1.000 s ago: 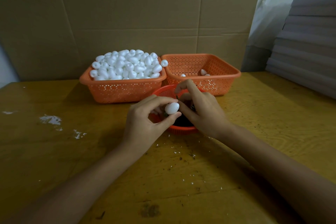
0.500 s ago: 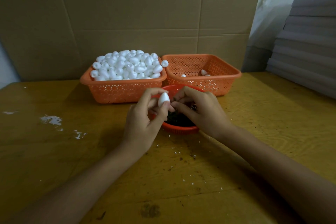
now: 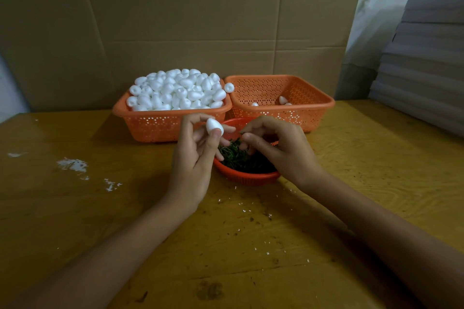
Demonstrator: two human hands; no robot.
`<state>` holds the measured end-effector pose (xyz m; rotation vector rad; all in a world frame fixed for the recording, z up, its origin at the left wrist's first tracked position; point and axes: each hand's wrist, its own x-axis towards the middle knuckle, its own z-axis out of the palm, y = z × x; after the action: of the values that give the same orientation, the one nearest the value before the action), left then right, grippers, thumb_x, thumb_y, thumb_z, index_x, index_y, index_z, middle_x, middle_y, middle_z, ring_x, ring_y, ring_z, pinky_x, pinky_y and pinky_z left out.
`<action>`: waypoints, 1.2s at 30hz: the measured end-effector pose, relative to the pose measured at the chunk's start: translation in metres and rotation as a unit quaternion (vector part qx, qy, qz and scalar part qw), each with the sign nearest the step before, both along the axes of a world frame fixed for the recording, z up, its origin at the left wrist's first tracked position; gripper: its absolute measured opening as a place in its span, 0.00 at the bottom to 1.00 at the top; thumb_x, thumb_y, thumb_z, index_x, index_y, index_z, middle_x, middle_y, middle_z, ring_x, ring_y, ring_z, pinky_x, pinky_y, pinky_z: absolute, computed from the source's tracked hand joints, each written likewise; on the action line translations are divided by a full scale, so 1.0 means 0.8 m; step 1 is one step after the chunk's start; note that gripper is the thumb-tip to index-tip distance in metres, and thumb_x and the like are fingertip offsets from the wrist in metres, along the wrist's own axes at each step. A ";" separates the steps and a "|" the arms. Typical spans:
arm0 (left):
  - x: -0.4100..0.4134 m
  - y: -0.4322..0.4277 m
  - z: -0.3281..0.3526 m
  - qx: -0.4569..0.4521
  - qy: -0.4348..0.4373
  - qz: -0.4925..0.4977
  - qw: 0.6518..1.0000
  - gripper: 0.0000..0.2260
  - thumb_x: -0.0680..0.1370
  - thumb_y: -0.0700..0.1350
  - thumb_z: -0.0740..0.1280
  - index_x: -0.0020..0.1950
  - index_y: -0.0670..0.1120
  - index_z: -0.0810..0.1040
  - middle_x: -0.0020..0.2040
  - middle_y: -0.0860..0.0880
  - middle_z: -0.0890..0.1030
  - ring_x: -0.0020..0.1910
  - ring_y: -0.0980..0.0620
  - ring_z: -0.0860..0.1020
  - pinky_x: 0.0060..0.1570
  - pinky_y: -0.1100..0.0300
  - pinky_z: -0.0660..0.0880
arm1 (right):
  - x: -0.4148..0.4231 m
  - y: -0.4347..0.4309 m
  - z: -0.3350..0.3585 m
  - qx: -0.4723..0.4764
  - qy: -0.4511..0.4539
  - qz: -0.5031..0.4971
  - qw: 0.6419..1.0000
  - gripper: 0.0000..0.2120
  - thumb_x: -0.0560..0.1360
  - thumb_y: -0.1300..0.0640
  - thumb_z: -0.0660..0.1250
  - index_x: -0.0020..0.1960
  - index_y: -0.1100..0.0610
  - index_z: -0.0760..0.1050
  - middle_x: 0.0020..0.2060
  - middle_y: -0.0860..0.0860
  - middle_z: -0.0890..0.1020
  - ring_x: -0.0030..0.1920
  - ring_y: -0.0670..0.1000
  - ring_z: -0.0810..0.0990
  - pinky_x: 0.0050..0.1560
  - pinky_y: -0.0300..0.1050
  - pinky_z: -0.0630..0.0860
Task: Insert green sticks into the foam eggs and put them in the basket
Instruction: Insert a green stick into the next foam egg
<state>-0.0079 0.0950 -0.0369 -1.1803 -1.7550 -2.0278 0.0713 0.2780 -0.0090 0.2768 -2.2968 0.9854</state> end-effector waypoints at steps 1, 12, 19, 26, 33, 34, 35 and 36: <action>-0.001 0.000 0.000 -0.001 -0.004 -0.001 1.000 0.06 0.87 0.42 0.62 0.63 0.43 0.69 0.57 0.46 0.86 0.51 0.44 0.85 0.41 0.57 0.80 | 0.000 0.000 -0.001 -0.004 -0.004 0.004 1.000 0.03 0.82 0.55 0.70 0.53 0.54 0.79 0.42 0.44 0.87 0.43 0.47 0.86 0.49 0.46 0.82; 0.003 0.002 0.002 -0.006 0.020 -0.012 1.000 0.04 0.86 0.52 0.59 0.60 0.55 0.68 0.58 0.49 0.87 0.48 0.44 0.85 0.41 0.58 0.78 | 0.000 0.009 0.012 -0.180 -0.017 0.049 0.982 0.05 0.84 0.58 0.66 0.53 0.60 0.75 0.38 0.51 0.82 0.39 0.50 0.79 0.44 0.46 0.76; 0.001 0.003 -0.001 -0.010 0.007 -0.005 1.000 0.06 0.85 0.54 0.59 0.59 0.54 0.67 0.56 0.45 0.85 0.48 0.46 0.86 0.40 0.59 0.78 | 0.004 0.020 0.021 -0.229 -0.042 0.153 0.960 0.03 0.79 0.62 0.72 0.51 0.61 0.81 0.40 0.54 0.87 0.38 0.49 0.82 0.45 0.42 0.80; 0.004 0.002 0.000 -0.023 0.002 -0.009 1.000 0.07 0.84 0.55 0.60 0.58 0.53 0.67 0.54 0.51 0.84 0.49 0.48 0.86 0.42 0.61 0.79 | 0.002 0.020 0.018 -0.213 -0.063 0.177 0.959 0.08 0.77 0.63 0.74 0.54 0.65 0.82 0.46 0.58 0.88 0.43 0.52 0.87 0.43 0.42 0.83; 0.012 0.004 0.002 -0.049 0.017 -0.023 0.998 0.10 0.83 0.57 0.59 0.59 0.53 0.67 0.51 0.57 0.83 0.50 0.50 0.85 0.45 0.65 0.76 | 0.001 0.019 0.016 -0.192 -0.064 0.158 0.967 0.07 0.77 0.63 0.74 0.54 0.64 0.82 0.46 0.57 0.88 0.43 0.54 0.86 0.42 0.44 0.82; 0.012 0.003 0.002 -0.053 0.019 -0.022 0.998 0.10 0.83 0.57 0.59 0.59 0.53 0.67 0.51 0.55 0.84 0.50 0.49 0.86 0.46 0.65 0.76 | 0.001 0.018 0.015 -0.188 -0.063 0.156 0.968 0.07 0.77 0.64 0.74 0.54 0.64 0.83 0.45 0.56 0.88 0.42 0.54 0.86 0.42 0.43 0.82; 0.013 0.003 0.002 -0.056 0.022 -0.022 0.998 0.11 0.83 0.57 0.60 0.59 0.53 0.67 0.51 0.54 0.84 0.50 0.49 0.86 0.46 0.65 0.76 | 0.001 0.018 0.015 -0.184 -0.061 0.153 0.969 0.07 0.76 0.64 0.74 0.53 0.64 0.83 0.44 0.55 0.88 0.41 0.53 0.86 0.41 0.42 0.82; 0.013 0.003 0.002 -0.058 0.024 -0.024 0.998 0.10 0.83 0.57 0.60 0.59 0.53 0.66 0.51 0.53 0.84 0.50 0.50 0.86 0.46 0.65 0.76 | 0.001 0.017 0.014 -0.181 -0.057 0.150 0.970 0.07 0.76 0.64 0.74 0.53 0.64 0.83 0.43 0.55 0.88 0.40 0.52 0.86 0.40 0.41 0.82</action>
<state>0.0028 0.0971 -0.0354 -1.3043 -1.8605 -1.9304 0.0722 0.2917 0.0022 0.4312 -2.1584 1.5859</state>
